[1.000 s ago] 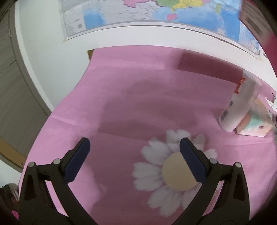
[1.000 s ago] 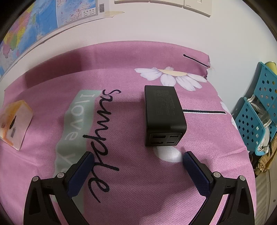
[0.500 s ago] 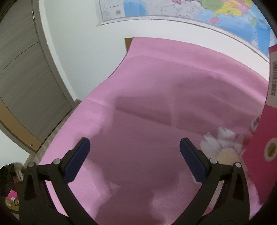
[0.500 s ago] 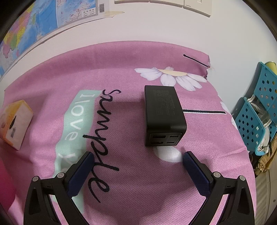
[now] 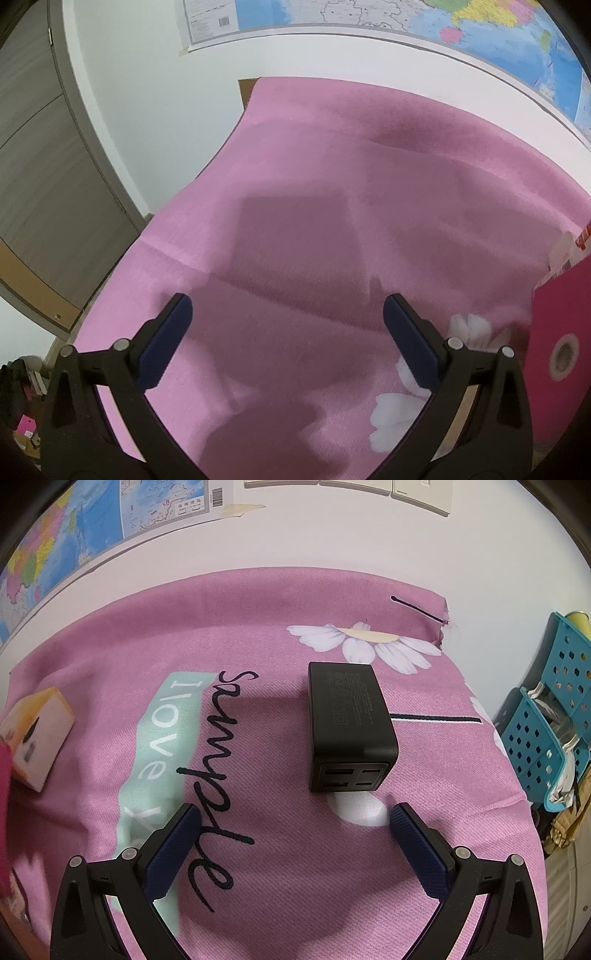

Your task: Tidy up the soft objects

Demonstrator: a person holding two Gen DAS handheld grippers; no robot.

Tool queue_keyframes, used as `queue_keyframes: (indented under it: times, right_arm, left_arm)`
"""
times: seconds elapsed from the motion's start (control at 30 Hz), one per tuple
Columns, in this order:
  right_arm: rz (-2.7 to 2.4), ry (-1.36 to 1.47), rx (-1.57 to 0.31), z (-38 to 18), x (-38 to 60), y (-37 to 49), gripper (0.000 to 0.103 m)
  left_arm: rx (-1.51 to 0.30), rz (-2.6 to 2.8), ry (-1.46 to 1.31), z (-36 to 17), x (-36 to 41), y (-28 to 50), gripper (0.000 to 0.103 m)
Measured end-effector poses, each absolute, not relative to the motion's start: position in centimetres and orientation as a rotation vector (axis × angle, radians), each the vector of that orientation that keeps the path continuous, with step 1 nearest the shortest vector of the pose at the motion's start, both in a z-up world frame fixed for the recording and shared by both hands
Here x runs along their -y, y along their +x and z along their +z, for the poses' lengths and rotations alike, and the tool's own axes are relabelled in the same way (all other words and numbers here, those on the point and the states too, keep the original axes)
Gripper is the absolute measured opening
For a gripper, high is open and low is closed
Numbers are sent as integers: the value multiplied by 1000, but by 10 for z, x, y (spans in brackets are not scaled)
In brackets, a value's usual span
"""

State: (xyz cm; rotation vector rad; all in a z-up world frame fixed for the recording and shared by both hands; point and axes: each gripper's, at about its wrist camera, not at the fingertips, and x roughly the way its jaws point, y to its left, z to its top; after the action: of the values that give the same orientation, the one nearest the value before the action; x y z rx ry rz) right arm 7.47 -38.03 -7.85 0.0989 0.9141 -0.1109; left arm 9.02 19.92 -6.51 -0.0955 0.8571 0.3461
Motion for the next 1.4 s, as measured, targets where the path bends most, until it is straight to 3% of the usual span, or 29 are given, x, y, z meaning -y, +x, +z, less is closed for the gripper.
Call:
queue_keyframes:
  times: [1.4]
  right_arm:
    - [-112, 99, -913, -78, 380, 75, 103]
  left_arm:
    - [-901, 290, -102, -68, -166, 80, 103]
